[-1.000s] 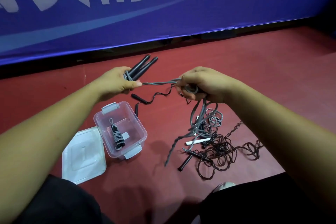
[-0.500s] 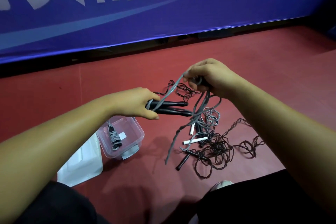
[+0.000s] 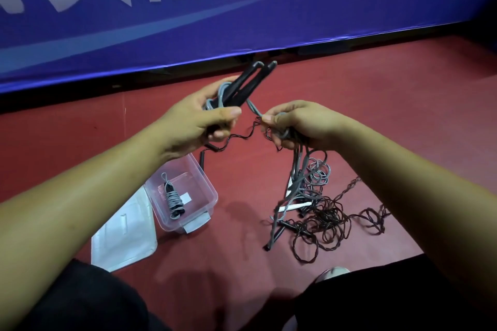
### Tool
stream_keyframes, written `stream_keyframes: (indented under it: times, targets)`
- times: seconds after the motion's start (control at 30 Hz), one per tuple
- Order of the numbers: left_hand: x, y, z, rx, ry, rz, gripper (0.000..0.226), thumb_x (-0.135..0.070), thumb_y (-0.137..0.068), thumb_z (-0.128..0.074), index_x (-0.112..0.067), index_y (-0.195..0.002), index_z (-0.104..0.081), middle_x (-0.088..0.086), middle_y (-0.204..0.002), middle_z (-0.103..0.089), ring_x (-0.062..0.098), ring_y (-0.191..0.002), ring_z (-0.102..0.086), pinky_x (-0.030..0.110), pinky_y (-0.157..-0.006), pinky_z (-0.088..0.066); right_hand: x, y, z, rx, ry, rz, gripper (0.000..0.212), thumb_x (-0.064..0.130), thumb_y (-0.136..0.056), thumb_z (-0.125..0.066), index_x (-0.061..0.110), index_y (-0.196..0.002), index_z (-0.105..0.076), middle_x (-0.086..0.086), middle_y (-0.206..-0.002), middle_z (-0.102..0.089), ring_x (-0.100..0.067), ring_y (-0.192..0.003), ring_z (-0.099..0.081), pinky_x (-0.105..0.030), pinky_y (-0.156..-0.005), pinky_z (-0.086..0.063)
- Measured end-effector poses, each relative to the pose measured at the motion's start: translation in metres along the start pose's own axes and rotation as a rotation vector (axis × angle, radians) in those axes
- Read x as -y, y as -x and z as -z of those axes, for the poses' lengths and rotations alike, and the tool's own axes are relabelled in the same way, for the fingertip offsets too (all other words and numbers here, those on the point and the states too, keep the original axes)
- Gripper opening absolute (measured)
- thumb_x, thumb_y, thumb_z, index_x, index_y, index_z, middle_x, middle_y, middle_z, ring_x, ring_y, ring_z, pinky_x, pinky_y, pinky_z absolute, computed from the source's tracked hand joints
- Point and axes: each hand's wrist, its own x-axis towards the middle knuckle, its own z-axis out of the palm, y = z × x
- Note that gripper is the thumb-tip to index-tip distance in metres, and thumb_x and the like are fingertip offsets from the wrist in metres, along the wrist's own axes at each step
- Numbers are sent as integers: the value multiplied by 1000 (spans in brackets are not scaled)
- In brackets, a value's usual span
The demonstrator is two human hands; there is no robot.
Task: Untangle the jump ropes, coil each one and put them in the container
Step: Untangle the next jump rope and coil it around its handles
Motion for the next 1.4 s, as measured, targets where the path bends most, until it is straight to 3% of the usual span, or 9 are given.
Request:
stream_keyframes:
  times: [0.1,0.27,0.5,0.63,0.73,0.83,1.0,1.17,1.4]
  targets:
    - [0,-3,4,-175,63,59,23,-14,-85,-66,-14,-106,-56,8,-70,-54,12,-48,-43,17,-44,-30,-4,1,-7,51,18,-51,15,14,-100,-55,4,-95,-64,-15,-63,-58,-23,-53,-48,-28,-50,-39]
    - [-2,-9,37,-418,234,72,9,-11,-93,-59,-10,-88,-52,8,-72,-56,10,-50,-47,16,-44,-34,-4,12,-12,173,19,-174,11,2,-100,-49,-2,-96,-59,-15,-58,-55,-22,-46,-52,-24,-44,-44]
    - [11,-7,72,-478,116,183,7,-9,-94,-60,-7,-90,-53,16,-85,-60,8,-49,-47,16,-42,-35,14,12,-12,102,-83,-107,17,1,-91,-51,-13,-97,-59,-10,-48,-41,-13,-36,-24,-18,-38,-21]
    - [18,-11,81,-496,-167,217,24,-4,-86,-70,-5,-102,-52,25,-103,-57,9,-47,-46,18,-39,-35,20,15,-23,153,-1,-94,24,-6,-89,-42,-5,-105,-59,-11,-47,-41,-12,-37,-22,-16,-39,-20]
    - [20,-10,80,-506,-329,181,41,-1,-80,-76,-17,-111,-55,13,-90,-58,13,-55,-49,23,-48,-43,20,17,-24,154,59,-92,24,-7,-89,-40,-2,-98,-61,-14,-51,-47,-15,-36,-28,-18,-40,-21]
    - [17,-7,85,-432,-777,129,39,-16,-77,-84,-21,-110,-63,-1,-82,-61,12,-63,-52,25,-61,-45,20,19,-21,147,70,-102,22,-7,-87,-43,-1,-93,-64,-13,-54,-49,-16,-37,-35,-19,-40,-25]
    - [27,-5,67,-257,-1362,163,25,-23,-75,-80,-21,-92,-61,4,-82,-65,27,-80,-61,28,-64,-36,28,20,-26,95,35,10,19,-7,-82,-44,1,-80,-61,-12,-50,-44,-15,-36,-28,-18,-39,-18]
    - [42,-8,31,31,-1449,252,54,-70,-66,-75,-18,-76,-59,0,-67,-62,20,-66,-58,33,-59,-43,30,18,-20,-37,-50,79,19,-6,-82,-43,-1,-82,-61,-10,-50,-41,-13,-39,-23,-23,-43,-13]
    - [38,3,7,280,-1371,132,34,-52,-81,-70,-21,-80,-57,1,-63,-58,15,-55,-49,33,-54,-41,25,16,-5,-213,-72,89,18,-4,-75,-44,-8,-85,-59,-9,-48,-42,-15,-41,-19,-22,-43,-14]
